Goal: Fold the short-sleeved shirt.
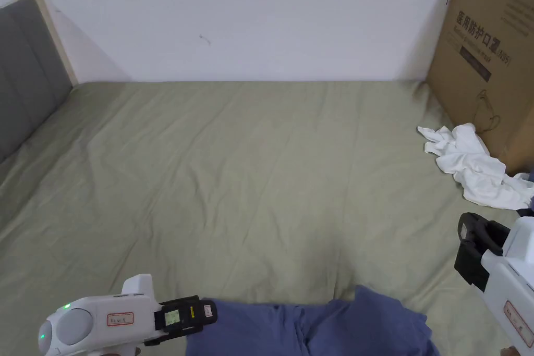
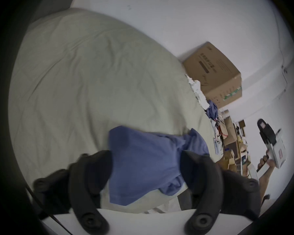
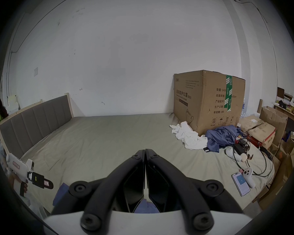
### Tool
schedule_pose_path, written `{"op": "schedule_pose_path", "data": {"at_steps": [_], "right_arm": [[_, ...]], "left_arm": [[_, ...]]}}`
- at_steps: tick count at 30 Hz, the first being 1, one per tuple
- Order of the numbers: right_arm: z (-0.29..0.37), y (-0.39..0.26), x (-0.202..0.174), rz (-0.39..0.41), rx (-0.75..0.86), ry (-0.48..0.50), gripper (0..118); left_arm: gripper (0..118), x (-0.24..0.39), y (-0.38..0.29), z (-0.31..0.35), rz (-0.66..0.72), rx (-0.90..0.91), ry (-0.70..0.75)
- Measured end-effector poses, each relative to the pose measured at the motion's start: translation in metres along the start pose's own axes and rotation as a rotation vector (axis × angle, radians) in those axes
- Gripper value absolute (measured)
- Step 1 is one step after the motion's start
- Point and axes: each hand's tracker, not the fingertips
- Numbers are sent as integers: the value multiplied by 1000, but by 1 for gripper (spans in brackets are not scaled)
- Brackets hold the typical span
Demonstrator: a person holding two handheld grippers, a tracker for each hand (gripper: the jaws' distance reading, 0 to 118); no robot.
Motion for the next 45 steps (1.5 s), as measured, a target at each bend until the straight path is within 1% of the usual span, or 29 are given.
{"op": "schedule_pose_path", "data": {"at_steps": [1, 4, 7, 8, 11, 12, 13, 14, 16, 17, 19, 21, 25, 31, 36, 39, 41, 43, 45], "right_arm": [[-1, 0, -1, 1, -2, 0, 1], [-4, -2, -1, -2, -13, -1, 1], [-6, -4, -1, 1, -24, -4, 1], [-6, -4, -1, 5, -26, -4, 1], [-7, -6, -1, 11, -34, -9, 1], [-7, -6, 0, 10, -35, -12, 1], [-7, -6, 0, 9, -36, -14, 1], [-7, -6, 0, 8, -37, -14, 1], [-7, -6, 1, 7, -37, -17, 1], [-8, -5, 1, 7, -37, -17, 1], [-8, -4, 1, 4, -36, -13, 1], [-9, -3, 0, 2, -30, -11, 1], [-9, -1, -1, -9, -19, -1, 1], [-8, 1, -3, -17, -5, 18, 1], [-7, 0, 0, -27, 4, 29, 1], [-6, -1, 1, -39, 7, 33, 1], [-6, -1, 2, -46, 9, 33, 1], [-6, -2, 3, -51, 11, 34, 1], [-5, -3, 5, -55, 11, 35, 1]], "left_arm": [[94, -8, 2, -4, 3, -36, -16], [94, -21, -2, -15, 19, -52, -18], [88, -28, -6, -31, 20, -77, 1], [88, -25, -11, -34, 20, -88, 5], [61, -22, -18, -46, 13, -109, 4], [44, -25, -22, -49, -11, -105, 15], [37, -23, -23, -50, -23, -101, 19], [35, -22, -24, -51, -30, -94, 34], [19, -23, -25, -49, -29, -84, 48], [13, -22, -24, -46, -31, -78, 45], [10, -11, -24, -39, -48, -55, 53], [10, 2, -23, -28, -121, -43, 94], [10, 3, -12, -3, -90, -18, 88], [10, -16, 5, 54, -114, 26, 195], [10, -8, 13, 95, -151, 34, 283], [10, 15, 16, 98, -179, 31, 274], [10, 31, 20, 87, -175, 19, 261], [10, 62, 18, 71, -202, -17, 215], [10, 110, 9, 56, -237, -58, 178]]}}
